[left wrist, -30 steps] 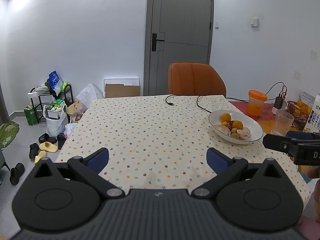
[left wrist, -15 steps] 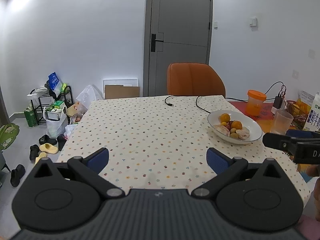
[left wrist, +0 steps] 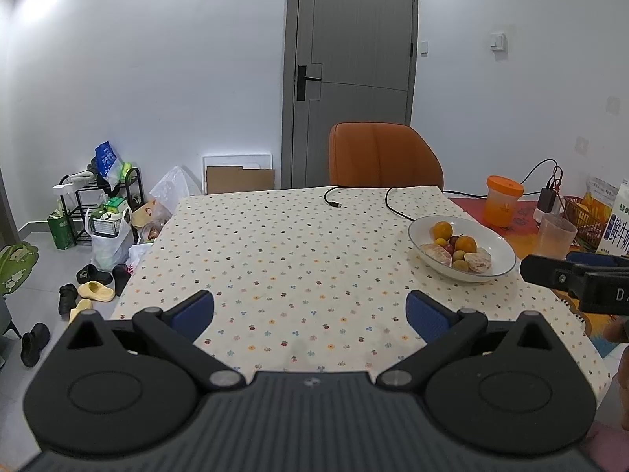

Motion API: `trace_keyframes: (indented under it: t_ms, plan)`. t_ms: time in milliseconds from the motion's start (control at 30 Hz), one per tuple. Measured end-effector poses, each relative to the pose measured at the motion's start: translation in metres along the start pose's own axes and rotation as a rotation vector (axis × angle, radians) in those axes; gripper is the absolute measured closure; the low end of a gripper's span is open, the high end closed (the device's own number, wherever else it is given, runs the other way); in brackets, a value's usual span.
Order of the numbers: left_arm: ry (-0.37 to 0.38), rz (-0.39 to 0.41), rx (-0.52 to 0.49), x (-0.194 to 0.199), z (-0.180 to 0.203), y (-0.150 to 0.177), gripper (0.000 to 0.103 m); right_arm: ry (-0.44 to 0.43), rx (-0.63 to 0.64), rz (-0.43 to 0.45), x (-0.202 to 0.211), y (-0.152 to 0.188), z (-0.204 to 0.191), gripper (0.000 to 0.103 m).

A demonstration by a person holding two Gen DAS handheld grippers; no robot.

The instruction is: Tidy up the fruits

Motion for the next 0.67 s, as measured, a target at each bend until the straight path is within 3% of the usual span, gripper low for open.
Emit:
trace_keyframes:
  t_ms: [667]
  plan:
    - [0.020, 0.000, -0.005, 0.0002, 0.0032, 0.0034, 0.000, 0.011, 0.015, 0.001, -0.0012, 0.0005, 0.0006, 0.000]
Point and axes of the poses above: each gripper's, at about its wrist camera, not at the fingertips, and x roughly against the way its jaws point, z to its right, y to its underside, the point moved 2 cm from there along -x, roughly the way its jaws point, and after that the axes turned 6 degrees about -y, right-handed, at the moved point
